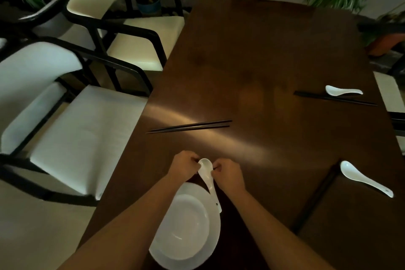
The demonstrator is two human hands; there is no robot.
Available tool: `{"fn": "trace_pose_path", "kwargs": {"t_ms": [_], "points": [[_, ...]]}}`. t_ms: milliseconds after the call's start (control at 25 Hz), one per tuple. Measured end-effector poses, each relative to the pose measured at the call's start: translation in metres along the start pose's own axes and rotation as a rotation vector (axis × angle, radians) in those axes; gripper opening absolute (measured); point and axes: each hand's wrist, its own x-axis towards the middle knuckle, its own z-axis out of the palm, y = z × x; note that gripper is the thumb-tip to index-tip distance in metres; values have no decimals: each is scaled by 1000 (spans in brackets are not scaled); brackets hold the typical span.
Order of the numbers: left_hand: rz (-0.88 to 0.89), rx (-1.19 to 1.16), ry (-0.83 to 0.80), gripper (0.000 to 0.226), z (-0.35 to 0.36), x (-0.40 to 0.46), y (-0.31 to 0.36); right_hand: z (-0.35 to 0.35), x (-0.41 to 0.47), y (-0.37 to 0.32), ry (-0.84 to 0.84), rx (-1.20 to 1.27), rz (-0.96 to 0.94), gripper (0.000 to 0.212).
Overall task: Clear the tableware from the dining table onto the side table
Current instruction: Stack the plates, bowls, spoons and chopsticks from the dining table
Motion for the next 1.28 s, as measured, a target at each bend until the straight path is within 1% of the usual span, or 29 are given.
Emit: {"fn": "trace_pose_path", "kwargs": {"t_ms": [40,120,200,280,360,400,480,520,600,760,880,960,1000,1040,1120,1160,1200,1280], "points": [[14,6,12,22,4,2,1,0,0,0,-1,8,6,16],[19,-60,30,17,8,5,5,-7,0,1,6,59,25,13],[-31,-218,33,15,8,4,16,-20,1,3,25,164,44,9],[-106,-439,17,16,5,0,35,-39,1,6,54,298,64,7],[-164,-628,-41,18,6,-11,56,-65,-2,11,106,402,101,13],[-167,-688,-99,18,10,-21,66,-80,-6,15,139,472,131,16],[-120,-764,-226,18,23,-42,82,-105,-14,26,206,594,179,16],[-84,-777,-266,18,31,-51,90,-116,-19,33,243,612,191,14],[-49,-767,-281,18,52,-63,109,-132,-31,52,298,600,200,12],[-100,-719,-292,17,92,-74,152,-159,-44,98,340,677,202,10],[-106,-664,-317,17,123,-78,181,-183,-46,132,305,716,229,18],[-127,-674,-313,19,140,-77,198,-201,-44,156,239,728,207,14],[-143,-710,-314,19,150,-76,207,-213,-42,171,233,697,186,8],[-159,-757,-315,17,157,-75,214,-225,-40,187,280,577,163,2],[-178,-816,-304,16,169,-72,226,-249,-29,222,423,209,151,21],[-188,-823,-295,16,173,-69,230,-258,-23,235,441,54,146,27],[-200,-830,-286,17,177,-66,235,-264,-17,246,414,-63,138,28],[-215,-852,-267,17,183,-59,240,-264,-6,256,291,-201,119,25]]}}
